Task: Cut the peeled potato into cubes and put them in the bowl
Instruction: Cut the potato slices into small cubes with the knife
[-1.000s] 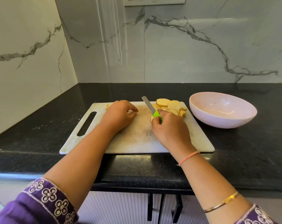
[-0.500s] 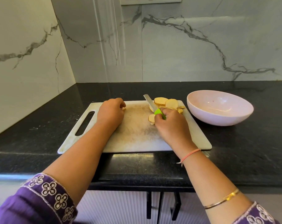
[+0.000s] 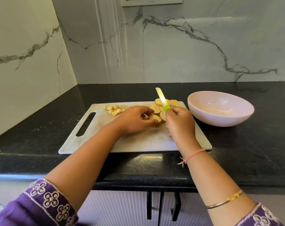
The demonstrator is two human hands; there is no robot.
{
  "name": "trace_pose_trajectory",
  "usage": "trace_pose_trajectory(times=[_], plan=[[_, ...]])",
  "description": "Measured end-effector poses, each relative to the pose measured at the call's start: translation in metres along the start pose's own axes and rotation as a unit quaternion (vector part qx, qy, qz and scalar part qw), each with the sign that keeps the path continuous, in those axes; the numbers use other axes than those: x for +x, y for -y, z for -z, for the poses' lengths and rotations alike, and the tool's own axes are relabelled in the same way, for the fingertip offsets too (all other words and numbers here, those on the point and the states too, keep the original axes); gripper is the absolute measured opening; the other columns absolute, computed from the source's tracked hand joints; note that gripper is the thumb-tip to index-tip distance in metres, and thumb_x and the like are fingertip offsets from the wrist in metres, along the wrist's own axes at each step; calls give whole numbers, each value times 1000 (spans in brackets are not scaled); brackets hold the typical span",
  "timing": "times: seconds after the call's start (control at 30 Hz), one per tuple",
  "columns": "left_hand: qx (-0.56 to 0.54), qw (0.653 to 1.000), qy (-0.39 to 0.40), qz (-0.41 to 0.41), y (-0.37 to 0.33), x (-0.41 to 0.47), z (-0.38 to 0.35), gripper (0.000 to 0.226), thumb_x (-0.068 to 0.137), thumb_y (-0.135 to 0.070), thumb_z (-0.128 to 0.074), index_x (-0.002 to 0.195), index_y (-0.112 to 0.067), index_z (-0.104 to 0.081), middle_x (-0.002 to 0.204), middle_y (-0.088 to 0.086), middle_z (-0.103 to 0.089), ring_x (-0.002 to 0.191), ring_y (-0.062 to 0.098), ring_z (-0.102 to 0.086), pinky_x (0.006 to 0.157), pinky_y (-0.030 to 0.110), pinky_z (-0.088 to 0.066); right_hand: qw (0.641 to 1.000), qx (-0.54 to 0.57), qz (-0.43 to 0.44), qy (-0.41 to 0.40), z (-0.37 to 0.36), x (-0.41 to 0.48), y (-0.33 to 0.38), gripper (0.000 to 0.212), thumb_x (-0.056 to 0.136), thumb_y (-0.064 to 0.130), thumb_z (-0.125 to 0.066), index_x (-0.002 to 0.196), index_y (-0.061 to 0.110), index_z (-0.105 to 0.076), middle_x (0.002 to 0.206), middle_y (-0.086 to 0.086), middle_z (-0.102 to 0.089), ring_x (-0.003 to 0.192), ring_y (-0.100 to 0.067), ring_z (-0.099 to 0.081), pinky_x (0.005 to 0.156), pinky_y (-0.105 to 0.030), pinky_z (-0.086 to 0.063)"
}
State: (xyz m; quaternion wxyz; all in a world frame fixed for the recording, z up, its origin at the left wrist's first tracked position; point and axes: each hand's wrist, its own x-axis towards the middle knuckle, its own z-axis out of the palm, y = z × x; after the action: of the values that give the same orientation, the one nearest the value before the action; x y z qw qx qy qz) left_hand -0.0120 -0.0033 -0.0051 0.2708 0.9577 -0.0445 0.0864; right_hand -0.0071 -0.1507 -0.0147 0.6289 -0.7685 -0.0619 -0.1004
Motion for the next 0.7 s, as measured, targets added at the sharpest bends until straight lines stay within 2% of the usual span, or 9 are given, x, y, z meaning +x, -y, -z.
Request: trace_pose_trajectory(times=[0.1,0.2,0.3,0.43,0.6,0.7], plan=[[25,999,22,-1,-3,3,-1,49,84,-39,-67,129,-22,-57,117,-7,-61,101,10,-56,92,27,-47,1000,4,-1,4,0,-1,0,33,92,17,-46,119,16,-65,62,6,-49,58,-18,-45,58,-32,-39],[-11,1000,25,1,-5,7,0,50,81,-34,-73,127,-20,-59,112,-7,-62,96,10,-58,87,22,-47,1000,-2,5,7,1,-2,-1,29,92,17,-46,113,15,-67,60,3,-49,60,-21,-45,58,-34,-39],[-66,997,22,24,-8,11,3,48,75,-27,-80,118,-21,-60,108,-3,-64,91,12,-60,86,26,-51,1000,-7,4,5,1,-2,-2,32,92,18,-46,118,16,-65,63,7,-48,63,-18,-47,60,-32,-40],[-121,991,-1,62,-3,14,2,33,81,-20,-74,107,-24,-56,100,2,-67,84,14,-61,77,29,-53,1000,-22,17,5,1,-3,-1,30,93,18,-46,113,15,-67,59,4,-49,61,-22,-47,58,-36,-43],[-163,982,-61,73,7,13,0,26,87,-18,-67,111,-24,-58,105,-1,-66,94,14,-63,81,28,-54,999,-36,24,13,3,-4,0,36,95,21,-47,129,18,-58,62,6,-51,53,-15,-46,50,-30,-42],[-135,983,-76,94,16,9,6,25,88,-21,-66,112,-24,-61,104,0,-66,94,15,-62,85,31,-53,997,-53,38,28,2,-6,0,29,95,21,-48,117,16,-66,58,4,-49,49,-14,-41,47,-27,-35]])
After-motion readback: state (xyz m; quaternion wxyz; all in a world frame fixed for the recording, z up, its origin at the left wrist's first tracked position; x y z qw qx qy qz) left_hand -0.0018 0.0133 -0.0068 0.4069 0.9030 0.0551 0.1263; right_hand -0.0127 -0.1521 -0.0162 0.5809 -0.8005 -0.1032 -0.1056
